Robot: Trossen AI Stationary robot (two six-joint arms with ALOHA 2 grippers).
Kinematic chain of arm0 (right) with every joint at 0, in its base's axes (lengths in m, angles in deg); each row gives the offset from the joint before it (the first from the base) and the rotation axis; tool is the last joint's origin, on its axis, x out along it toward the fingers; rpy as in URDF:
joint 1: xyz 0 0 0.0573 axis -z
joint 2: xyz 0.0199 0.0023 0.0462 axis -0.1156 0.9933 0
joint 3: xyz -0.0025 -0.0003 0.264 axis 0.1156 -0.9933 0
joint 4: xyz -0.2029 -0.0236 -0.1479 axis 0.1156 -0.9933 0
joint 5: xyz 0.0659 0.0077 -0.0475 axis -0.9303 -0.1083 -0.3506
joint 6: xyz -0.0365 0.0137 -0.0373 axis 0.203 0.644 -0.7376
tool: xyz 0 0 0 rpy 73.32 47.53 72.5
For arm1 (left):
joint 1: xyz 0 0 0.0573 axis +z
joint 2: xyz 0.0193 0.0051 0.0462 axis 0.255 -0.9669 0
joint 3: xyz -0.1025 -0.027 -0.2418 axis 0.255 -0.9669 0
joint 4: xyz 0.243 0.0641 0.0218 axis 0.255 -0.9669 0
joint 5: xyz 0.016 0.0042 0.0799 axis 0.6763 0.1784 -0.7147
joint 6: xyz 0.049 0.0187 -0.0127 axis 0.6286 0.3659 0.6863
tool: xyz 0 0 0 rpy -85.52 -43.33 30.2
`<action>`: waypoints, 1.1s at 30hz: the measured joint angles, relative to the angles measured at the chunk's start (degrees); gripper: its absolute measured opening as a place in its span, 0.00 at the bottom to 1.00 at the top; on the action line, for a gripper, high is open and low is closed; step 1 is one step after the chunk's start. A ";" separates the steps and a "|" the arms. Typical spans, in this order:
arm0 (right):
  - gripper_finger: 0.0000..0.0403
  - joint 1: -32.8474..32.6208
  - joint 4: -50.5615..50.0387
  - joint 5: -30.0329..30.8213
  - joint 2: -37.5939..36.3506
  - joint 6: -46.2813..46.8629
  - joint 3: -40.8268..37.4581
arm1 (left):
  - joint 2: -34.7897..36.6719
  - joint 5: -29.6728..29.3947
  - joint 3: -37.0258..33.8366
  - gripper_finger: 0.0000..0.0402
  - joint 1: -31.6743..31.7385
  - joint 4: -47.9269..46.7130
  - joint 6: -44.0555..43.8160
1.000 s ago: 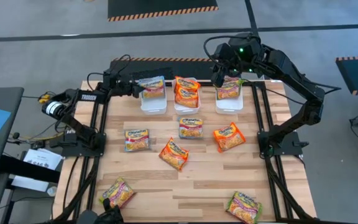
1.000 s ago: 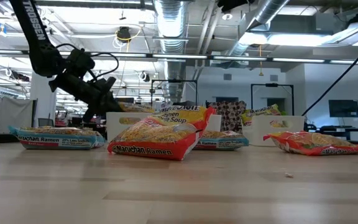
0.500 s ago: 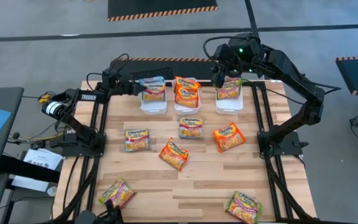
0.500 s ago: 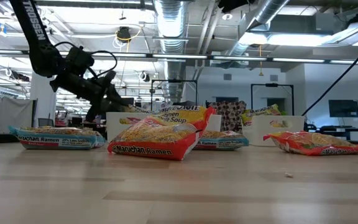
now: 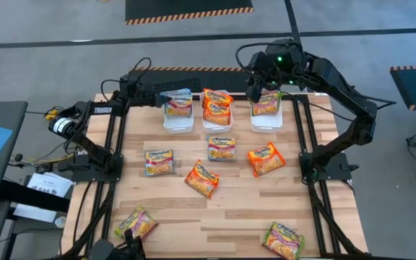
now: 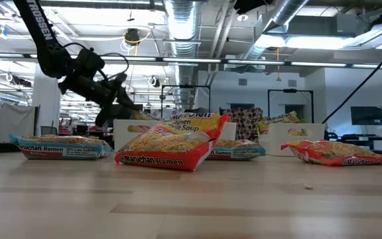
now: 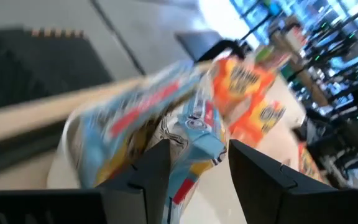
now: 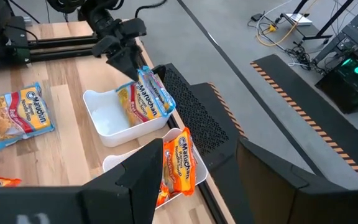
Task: Sort Maruchan noodles
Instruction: Put the blue noodle pack into the left white bin
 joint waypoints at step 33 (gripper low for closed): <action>0.56 -0.01 -0.21 0.00 0.00 0.46 0.00 | 0.00 0.33 12.59 0.37 2.94 -25.43 10.88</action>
